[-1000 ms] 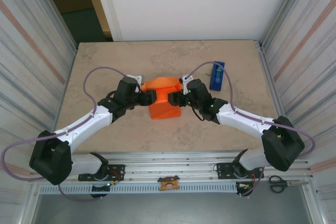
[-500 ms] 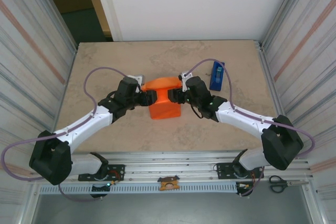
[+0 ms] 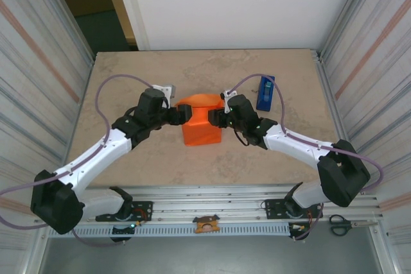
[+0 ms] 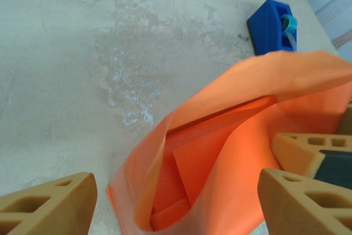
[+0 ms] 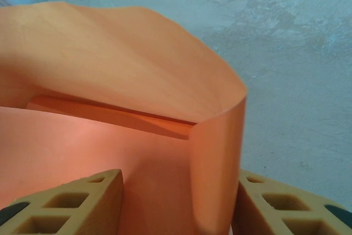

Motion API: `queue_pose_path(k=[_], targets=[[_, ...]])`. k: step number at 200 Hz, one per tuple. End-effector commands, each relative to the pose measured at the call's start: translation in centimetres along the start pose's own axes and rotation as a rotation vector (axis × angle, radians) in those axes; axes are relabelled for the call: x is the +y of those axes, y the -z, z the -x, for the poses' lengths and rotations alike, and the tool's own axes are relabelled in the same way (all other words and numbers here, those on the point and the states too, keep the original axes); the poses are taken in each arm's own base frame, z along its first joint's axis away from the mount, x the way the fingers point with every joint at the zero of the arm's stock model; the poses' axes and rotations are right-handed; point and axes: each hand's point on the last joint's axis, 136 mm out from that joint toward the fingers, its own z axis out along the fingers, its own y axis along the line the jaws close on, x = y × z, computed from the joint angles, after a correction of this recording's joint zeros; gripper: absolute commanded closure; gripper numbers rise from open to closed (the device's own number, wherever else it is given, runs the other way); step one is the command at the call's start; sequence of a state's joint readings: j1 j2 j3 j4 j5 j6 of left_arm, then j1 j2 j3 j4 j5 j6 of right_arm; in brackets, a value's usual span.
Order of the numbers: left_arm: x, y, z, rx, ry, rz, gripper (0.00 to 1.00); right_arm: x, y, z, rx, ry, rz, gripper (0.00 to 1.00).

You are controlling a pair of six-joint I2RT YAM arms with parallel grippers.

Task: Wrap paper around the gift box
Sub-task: Fold the wrapping paper for the gift box.

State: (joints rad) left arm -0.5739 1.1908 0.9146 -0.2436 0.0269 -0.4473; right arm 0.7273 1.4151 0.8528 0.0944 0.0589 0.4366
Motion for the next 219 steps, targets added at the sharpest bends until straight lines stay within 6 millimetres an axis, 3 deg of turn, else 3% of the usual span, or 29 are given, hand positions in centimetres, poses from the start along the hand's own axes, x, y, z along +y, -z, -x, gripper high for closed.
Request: queue_pose_path(k=[1, 30, 91, 143, 176, 201, 219], targets=[[0.8, 0.3, -0.8, 0.018, 0.042, 0.076, 0.26, -2.0, -0.5, -3.4, 0.135, 0.0, -0.068, 0.51], [0.9, -0.2, -1.8, 0.045, 0.038, 0.171, 0.24, -2.0, -0.5, -3.6, 0.142, -0.022, -0.064, 0.52], [1.3, -1.4, -1.9, 0.032, 0.054, 0.216, 0.22, -1.2, -0.7, -3.4, 0.146, -0.036, -0.037, 0.51], [1.9, -3.7, -4.0, 0.125, 0.013, 0.237, 0.21, -0.8, -0.3, -3.1, 0.145, -0.035, -0.026, 0.51], [3.1, -3.2, -5.4, 0.147, 0.036, 0.277, 0.25, 0.0, 0.5, -1.2, 0.107, -0.03, -0.007, 0.42], [2.7, -2.9, -5.5, 0.122, 0.023, 0.234, 0.25, 0.0, 0.9, 0.3, 0.059, -0.014, -0.01, 0.41], [2.4, -3.0, -5.4, 0.128, 0.011, 0.224, 0.26, 1.4, 0.8, 0.9, 0.06, -0.029, 0.085, 0.4]])
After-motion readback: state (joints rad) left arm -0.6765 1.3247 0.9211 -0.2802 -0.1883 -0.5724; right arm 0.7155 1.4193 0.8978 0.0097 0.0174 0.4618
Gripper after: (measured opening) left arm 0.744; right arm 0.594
